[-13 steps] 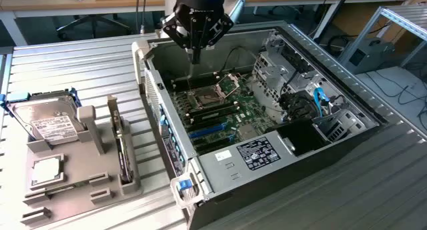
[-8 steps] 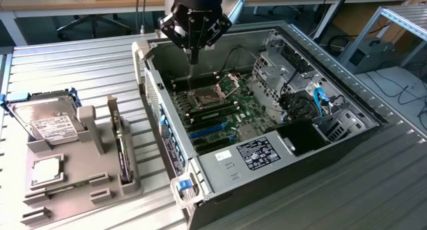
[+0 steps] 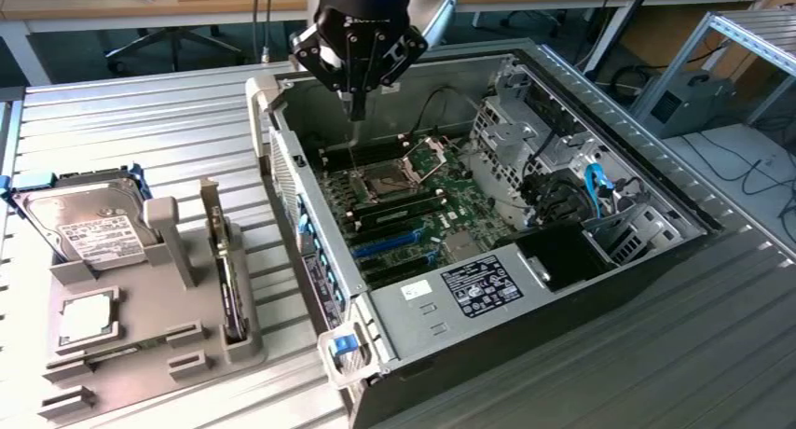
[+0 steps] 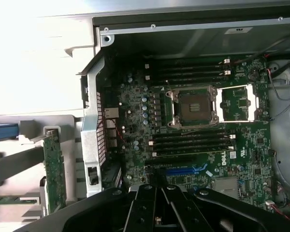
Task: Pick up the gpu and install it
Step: 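Reach for the gpu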
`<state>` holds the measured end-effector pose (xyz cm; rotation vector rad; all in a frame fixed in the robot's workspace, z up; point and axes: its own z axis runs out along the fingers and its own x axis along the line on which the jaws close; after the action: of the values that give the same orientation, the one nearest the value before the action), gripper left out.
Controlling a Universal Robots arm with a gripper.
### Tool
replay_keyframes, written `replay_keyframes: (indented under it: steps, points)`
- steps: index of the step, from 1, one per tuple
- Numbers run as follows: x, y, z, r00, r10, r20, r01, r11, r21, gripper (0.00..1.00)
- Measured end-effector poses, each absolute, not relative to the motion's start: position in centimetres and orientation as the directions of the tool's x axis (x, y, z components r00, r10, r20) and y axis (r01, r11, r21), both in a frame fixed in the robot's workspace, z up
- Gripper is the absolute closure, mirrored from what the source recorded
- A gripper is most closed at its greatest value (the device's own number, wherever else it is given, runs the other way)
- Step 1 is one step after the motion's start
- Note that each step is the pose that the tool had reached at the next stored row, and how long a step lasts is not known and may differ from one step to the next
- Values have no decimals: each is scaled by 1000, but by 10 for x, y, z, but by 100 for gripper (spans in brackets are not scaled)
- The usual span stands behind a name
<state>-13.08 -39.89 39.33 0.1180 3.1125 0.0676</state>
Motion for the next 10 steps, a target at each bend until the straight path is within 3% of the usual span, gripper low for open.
replay_keyframes:
  steps: [10]
  points:
    - [-139, -399, 393, -997, 76, -24, 75, 996, 44, 89]
